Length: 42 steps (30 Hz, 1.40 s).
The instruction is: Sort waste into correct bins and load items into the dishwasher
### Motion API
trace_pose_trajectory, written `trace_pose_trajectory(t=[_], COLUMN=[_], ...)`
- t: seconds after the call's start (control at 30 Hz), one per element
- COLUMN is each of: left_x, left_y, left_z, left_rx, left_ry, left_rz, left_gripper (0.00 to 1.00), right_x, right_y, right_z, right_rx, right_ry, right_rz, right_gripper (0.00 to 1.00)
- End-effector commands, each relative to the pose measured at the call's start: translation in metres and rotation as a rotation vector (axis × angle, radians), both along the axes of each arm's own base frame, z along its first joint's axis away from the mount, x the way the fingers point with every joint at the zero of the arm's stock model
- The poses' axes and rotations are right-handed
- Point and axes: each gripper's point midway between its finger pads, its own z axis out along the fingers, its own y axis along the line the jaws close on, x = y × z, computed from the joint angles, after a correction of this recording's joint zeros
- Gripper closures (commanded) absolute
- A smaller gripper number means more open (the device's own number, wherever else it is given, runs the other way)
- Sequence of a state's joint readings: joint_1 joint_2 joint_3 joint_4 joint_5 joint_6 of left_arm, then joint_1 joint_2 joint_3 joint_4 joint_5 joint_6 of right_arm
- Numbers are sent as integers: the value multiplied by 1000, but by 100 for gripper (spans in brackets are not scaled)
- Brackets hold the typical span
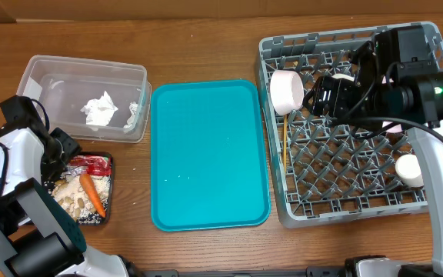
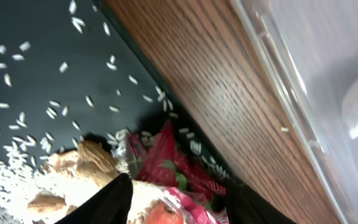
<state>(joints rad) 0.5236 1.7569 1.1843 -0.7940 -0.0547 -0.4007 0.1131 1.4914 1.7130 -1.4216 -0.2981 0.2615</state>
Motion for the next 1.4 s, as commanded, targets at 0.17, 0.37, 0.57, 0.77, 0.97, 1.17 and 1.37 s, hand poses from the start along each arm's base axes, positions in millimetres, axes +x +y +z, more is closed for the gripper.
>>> trace_pose_trajectory(t=[0.17, 0.37, 0.57, 0.77, 0.97, 1.17, 1.37], left_x=[-5, -6, -2, -4, -20, -17, -4], left_y=[4, -3, -5, -6, 5, 6, 3], left_z=[-9, 16, 58, 63, 45, 16, 6], left_rx=[10, -23, -16, -9, 56, 65, 40], left_ry=[63, 38, -6, -13, 41, 0, -77], left_rz=[-12, -17, -22, -21, 98, 119, 130], left_gripper=[96, 96, 96, 96, 30, 28, 43], right_x=[-1, -1, -1, 0, -1, -1, -1], right_y=[0, 0, 0, 0, 0, 0, 0], right_z=[4, 5, 5, 5, 5, 5, 4], right_rx=[-8, -8, -8, -7, -8, -8, -8], right_ry=[-16, -17, -17, -20, -17, -17, -16], right_rz=[3, 3, 3, 3, 4, 4, 4], right_gripper=[0, 0, 0, 0, 0, 0, 0])
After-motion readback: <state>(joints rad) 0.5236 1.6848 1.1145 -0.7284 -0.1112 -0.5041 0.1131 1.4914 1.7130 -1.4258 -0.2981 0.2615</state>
